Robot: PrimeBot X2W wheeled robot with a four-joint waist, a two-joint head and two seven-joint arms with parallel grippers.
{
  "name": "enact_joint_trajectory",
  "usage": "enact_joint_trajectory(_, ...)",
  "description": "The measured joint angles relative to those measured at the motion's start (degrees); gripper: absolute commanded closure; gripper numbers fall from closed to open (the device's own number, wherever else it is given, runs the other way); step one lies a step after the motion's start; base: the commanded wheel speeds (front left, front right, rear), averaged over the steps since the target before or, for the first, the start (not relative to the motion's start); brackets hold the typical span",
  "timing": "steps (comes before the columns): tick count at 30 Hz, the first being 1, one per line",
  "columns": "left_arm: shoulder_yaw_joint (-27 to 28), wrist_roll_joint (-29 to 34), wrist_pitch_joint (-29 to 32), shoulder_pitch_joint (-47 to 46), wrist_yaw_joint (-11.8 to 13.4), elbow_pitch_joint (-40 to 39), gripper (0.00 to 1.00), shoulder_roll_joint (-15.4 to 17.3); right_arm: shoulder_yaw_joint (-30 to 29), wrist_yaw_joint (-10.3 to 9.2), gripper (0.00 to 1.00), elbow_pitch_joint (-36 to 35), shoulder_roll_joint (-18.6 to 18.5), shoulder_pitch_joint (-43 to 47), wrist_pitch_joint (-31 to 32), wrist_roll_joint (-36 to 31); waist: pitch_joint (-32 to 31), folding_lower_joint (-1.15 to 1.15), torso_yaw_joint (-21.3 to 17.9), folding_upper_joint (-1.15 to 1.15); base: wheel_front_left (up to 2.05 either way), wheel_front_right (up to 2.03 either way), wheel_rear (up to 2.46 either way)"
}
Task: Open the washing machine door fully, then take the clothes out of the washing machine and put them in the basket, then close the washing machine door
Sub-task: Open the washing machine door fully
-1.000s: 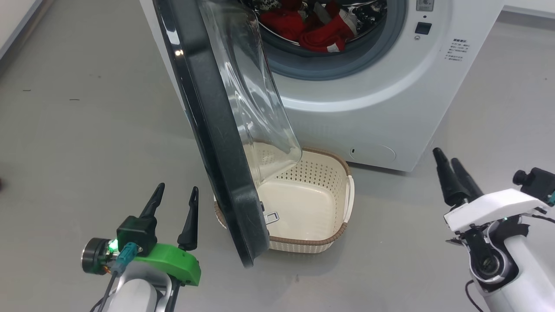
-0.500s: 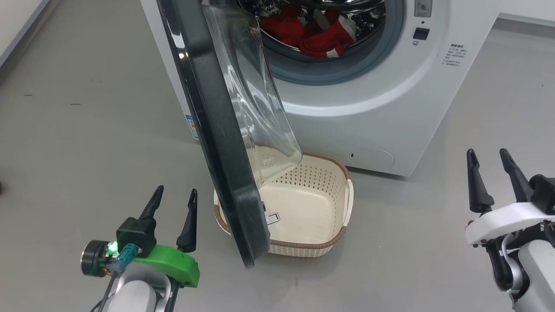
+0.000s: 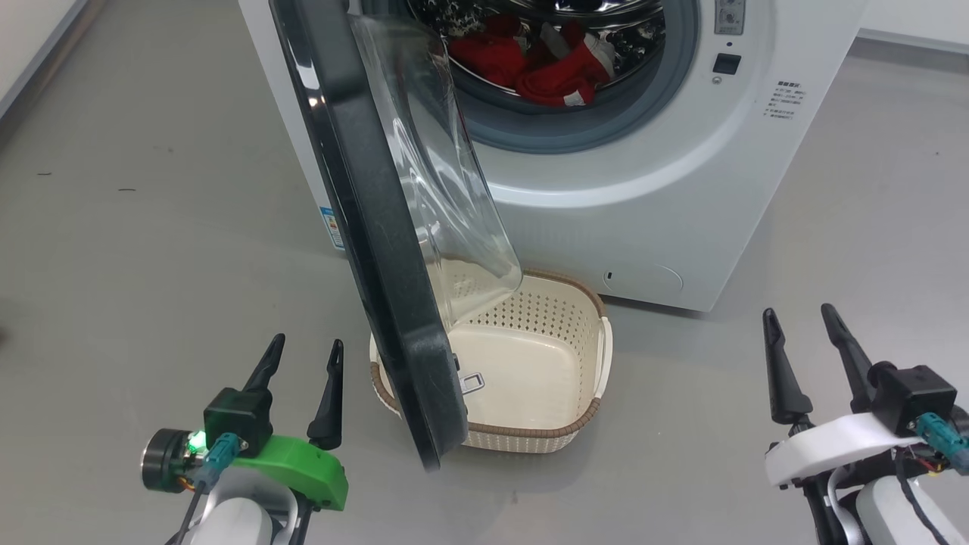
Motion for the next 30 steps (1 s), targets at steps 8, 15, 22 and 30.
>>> enact_joint_trajectory(8,0.1,0.0,0.0,0.0,0.0,0.2,0.0,0.0,-0.9,-0.01,0.0,-1.5,3.3,3.3,0.0,-3.4,-0.1,0.0,-0.2,0.0,0.0,0.0,0.0)
enact_joint_trajectory(15,0.1,0.0,0.0,0.1,0.4,0.7,0.0,0.0,-2.2,0.0,0.0,-2.3,4.9,4.8,0.0,-5.7,-0.3,0.0,-0.3,0.0,0.0,0.0,0.0)
enact_joint_trajectory(22,0.1,0.0,0.0,0.1,0.4,1.2,0.0,0.0,-3.6,0.58,0.0,-2.3,6.2,6.2,0.0,-6.7,-1.2,0.0,-0.1,0.0,0.0,0.0,0.0)
enact_joint_trajectory(30,0.2,0.1,0.0,0.1,0.4,1.6,0.0,0.0,-4.7,1.62,0.0,-2.3,7.9,7.1,0.0,-8.2,-1.6,0.0,-0.1,0.0,0.0,0.0,0.0)
